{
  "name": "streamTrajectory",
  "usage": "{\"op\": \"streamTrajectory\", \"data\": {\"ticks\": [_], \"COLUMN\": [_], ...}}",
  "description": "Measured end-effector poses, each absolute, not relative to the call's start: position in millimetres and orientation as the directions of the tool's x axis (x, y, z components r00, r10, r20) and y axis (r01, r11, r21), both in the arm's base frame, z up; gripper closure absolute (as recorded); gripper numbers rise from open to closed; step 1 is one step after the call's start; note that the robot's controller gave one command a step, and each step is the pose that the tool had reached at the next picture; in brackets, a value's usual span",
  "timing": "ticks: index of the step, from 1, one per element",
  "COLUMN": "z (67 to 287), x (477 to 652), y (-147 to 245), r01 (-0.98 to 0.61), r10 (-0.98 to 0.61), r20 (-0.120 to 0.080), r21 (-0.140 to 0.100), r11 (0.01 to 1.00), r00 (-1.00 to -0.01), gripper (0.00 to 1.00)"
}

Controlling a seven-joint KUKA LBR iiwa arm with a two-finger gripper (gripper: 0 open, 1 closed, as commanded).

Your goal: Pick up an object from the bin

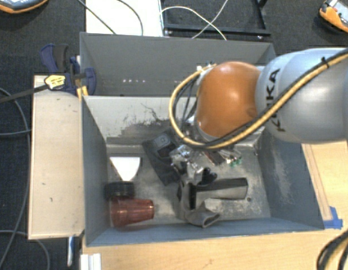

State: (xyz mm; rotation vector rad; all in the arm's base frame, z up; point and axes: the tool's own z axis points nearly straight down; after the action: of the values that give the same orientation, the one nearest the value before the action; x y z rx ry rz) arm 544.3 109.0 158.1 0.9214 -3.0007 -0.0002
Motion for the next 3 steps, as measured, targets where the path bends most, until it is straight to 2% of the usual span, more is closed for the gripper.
{"op": "streamTrajectory", "data": {"ticks": [1,2,3], "z": [178.2,93.0,79.2], "x": [542.4,516.5,517.7], "y": [120.6,123.5,122.9], "r01": [-0.57,-0.582,-0.593], "r10": [-0.57,-0.582,-0.593], "r20": [-0.006,-0.01,-0.013], "r21": [-0.003,-0.002,0.0], "r11": [0.821,0.813,0.805], "r00": [-0.821,-0.813,-0.805], "gripper": [1.0,1.0,1.0]}}
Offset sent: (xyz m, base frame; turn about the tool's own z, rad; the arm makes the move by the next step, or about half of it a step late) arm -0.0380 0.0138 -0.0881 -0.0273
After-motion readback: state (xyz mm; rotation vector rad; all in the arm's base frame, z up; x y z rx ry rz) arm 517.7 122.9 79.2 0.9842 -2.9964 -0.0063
